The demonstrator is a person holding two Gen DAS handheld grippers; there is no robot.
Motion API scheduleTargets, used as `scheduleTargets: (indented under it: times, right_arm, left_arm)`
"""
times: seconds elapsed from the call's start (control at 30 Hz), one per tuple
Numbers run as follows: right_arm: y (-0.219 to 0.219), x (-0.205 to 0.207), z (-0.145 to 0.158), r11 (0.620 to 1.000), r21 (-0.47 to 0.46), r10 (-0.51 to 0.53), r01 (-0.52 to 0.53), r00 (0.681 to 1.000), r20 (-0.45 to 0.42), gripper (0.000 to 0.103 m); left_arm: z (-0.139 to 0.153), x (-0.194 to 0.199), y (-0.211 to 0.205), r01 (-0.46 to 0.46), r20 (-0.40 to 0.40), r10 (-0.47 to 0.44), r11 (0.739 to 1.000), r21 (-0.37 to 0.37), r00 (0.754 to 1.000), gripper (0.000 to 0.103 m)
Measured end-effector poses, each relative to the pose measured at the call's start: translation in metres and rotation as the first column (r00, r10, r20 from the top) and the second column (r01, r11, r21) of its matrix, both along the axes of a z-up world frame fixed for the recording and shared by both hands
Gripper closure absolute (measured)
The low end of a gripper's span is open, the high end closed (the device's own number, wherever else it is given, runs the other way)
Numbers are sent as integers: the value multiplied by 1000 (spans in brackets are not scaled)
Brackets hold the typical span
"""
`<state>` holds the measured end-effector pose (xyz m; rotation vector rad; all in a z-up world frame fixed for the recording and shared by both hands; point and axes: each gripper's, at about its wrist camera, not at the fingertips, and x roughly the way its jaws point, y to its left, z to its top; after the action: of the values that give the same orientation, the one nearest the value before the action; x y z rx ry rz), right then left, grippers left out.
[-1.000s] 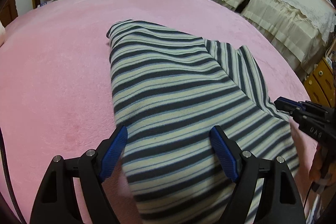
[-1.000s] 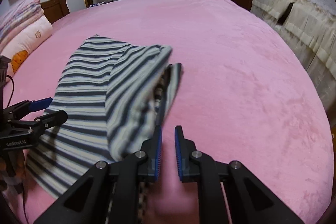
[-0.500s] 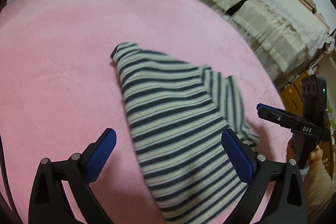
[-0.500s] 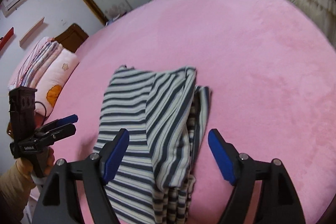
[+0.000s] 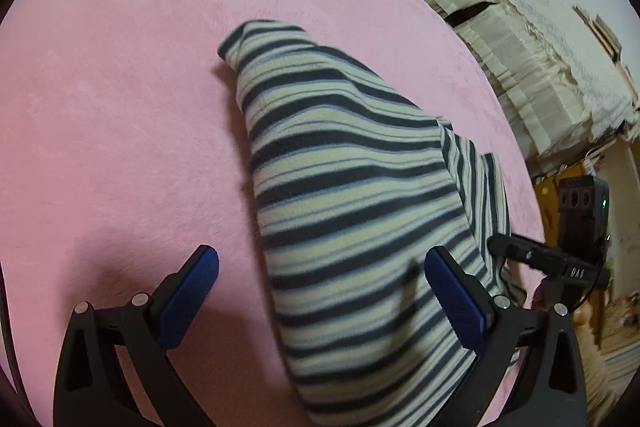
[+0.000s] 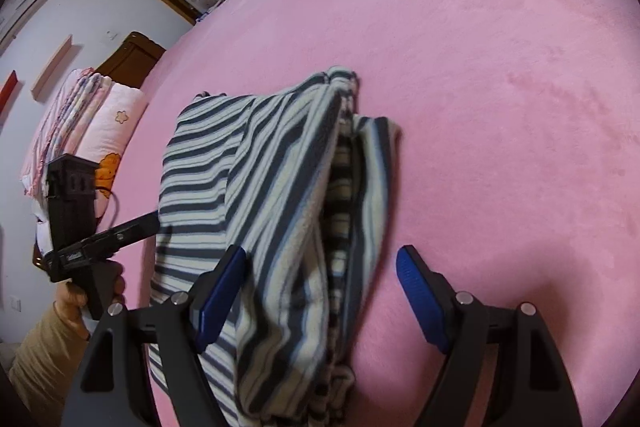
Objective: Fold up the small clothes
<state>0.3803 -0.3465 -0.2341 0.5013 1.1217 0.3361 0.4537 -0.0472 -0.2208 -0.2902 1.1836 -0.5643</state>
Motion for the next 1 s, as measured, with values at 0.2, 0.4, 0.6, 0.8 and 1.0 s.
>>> scheduleTargets:
  times: [0.2,0.4,0.6,0.8,1.0]
  right_arm:
    - [11,18,-11,998,46,32,-33,999,29,25]
    - [20,37,-15,997,70,35,-39,998,50,31]
    - [24,34,-14,998,29,45,-48,996,78,46]
    - [30,31,-8,999,-19,52,-51,994,99,65]
    - [50,21,10,990,-128,71,-51,985,158,76]
  left_arm:
    - [-16,14,-6,-4,25,5,999,-49,1000,1]
    - [-23,20,-17,-17,32,18,1000,-22,999,1]
    - [-21,19,-34,19,63,-23,998,61,998,1]
    - [-12,14,-43,39,99,-48,995,92,994,44]
    - [5,3,-58,38,167,-63,988,147,984,75]
